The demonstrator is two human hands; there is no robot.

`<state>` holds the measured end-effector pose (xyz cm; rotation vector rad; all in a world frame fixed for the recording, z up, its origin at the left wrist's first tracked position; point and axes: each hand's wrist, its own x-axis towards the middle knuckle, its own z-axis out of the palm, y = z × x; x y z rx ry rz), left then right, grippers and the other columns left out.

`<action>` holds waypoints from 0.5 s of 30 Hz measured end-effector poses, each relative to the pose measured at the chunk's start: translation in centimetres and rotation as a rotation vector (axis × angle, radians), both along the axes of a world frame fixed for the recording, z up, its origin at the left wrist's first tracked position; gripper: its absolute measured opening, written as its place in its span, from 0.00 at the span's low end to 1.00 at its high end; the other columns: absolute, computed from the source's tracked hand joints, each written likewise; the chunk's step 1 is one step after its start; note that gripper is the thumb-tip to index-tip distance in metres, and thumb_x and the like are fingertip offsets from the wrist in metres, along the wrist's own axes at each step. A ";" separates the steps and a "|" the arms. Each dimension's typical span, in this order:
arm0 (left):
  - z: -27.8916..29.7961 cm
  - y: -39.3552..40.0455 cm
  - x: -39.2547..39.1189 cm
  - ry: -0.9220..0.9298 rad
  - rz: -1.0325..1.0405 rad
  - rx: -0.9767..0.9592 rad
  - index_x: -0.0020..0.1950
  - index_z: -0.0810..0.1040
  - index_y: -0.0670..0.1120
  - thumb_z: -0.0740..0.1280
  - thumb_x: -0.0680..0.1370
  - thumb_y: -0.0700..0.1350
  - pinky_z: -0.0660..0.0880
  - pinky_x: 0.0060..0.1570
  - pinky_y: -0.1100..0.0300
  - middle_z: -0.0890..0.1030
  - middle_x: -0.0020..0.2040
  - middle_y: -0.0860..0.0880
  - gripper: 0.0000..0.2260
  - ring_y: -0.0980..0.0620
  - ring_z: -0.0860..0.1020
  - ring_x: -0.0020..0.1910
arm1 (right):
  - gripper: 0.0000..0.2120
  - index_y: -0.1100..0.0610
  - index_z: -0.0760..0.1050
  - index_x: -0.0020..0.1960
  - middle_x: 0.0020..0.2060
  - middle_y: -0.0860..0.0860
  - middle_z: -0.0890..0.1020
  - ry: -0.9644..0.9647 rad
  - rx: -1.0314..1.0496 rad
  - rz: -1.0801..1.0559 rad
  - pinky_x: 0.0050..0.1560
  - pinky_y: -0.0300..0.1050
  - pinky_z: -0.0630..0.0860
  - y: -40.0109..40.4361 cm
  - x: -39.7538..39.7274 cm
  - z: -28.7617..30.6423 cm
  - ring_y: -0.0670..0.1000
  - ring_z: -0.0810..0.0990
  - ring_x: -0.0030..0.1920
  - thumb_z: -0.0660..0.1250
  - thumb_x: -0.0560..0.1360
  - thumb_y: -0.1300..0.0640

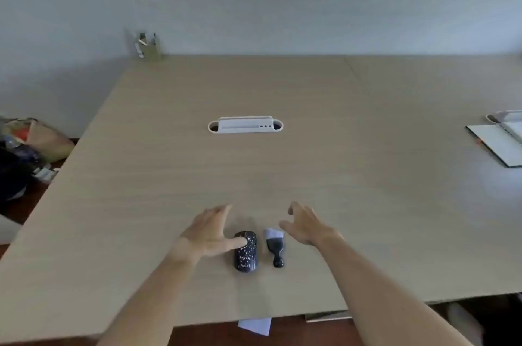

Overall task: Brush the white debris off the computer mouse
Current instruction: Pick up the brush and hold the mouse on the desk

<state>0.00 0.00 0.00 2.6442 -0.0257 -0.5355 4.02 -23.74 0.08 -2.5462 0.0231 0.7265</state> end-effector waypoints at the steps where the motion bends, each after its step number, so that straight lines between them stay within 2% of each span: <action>1: -1.3 -0.2 -0.6 0.035 -0.029 -0.023 0.79 0.52 0.52 0.69 0.63 0.70 0.58 0.73 0.53 0.60 0.78 0.51 0.51 0.48 0.58 0.77 | 0.29 0.57 0.66 0.60 0.55 0.54 0.76 0.024 0.014 -0.023 0.54 0.54 0.76 0.5 -0.8 -0.9 0.58 0.77 0.54 0.65 0.67 0.39; 2: -2.7 -0.3 -0.9 0.040 -0.066 -0.034 0.79 0.51 0.53 0.70 0.60 0.72 0.57 0.73 0.54 0.60 0.78 0.52 0.54 0.49 0.58 0.76 | 0.33 0.56 0.66 0.57 0.50 0.53 0.76 0.026 0.002 -0.026 0.50 0.53 0.77 1.0 -1.3 -1.5 0.58 0.79 0.51 0.66 0.63 0.36; 4: -5.8 -0.4 -2.2 0.017 -0.118 -0.074 0.79 0.49 0.55 0.71 0.56 0.74 0.56 0.74 0.55 0.59 0.77 0.56 0.58 0.51 0.57 0.76 | 0.34 0.55 0.63 0.53 0.45 0.52 0.78 -0.006 -0.029 0.043 0.44 0.52 0.77 1.7 -2.7 -3.6 0.58 0.80 0.46 0.68 0.57 0.35; 6: -8.4 -0.8 -3.0 -0.063 -0.145 -0.120 0.79 0.48 0.56 0.71 0.56 0.74 0.55 0.73 0.57 0.58 0.76 0.59 0.59 0.53 0.57 0.74 | 0.27 0.54 0.61 0.50 0.43 0.52 0.79 -0.087 -0.022 0.084 0.41 0.53 0.78 1.7 -3.7 -5.8 0.59 0.80 0.42 0.67 0.60 0.41; 9: -10.7 -1.3 -3.6 -0.245 -0.112 -0.150 0.78 0.49 0.56 0.71 0.56 0.74 0.54 0.71 0.60 0.59 0.73 0.63 0.58 0.57 0.59 0.71 | 0.17 0.52 0.61 0.50 0.39 0.51 0.78 -0.175 0.024 0.086 0.40 0.55 0.78 0.8 -3.8 -7.8 0.57 0.77 0.39 0.64 0.64 0.55; 12: -12.6 -1.7 -4.0 -0.377 -0.045 -0.183 0.78 0.50 0.56 0.72 0.57 0.72 0.54 0.70 0.60 0.61 0.72 0.64 0.56 0.58 0.60 0.70 | 0.15 0.52 0.67 0.52 0.40 0.48 0.76 -0.269 0.028 0.139 0.42 0.53 0.79 -0.3 -3.8 -9.0 0.53 0.77 0.42 0.62 0.66 0.56; 15: -13.6 -1.9 -4.1 -0.470 -0.006 -0.195 0.78 0.50 0.55 0.71 0.60 0.70 0.53 0.68 0.63 0.61 0.70 0.65 0.54 0.60 0.58 0.70 | 0.13 0.50 0.70 0.52 0.38 0.43 0.73 -0.406 0.033 0.204 0.40 0.43 0.76 -0.9 -3.3 -9.9 0.47 0.75 0.41 0.61 0.68 0.57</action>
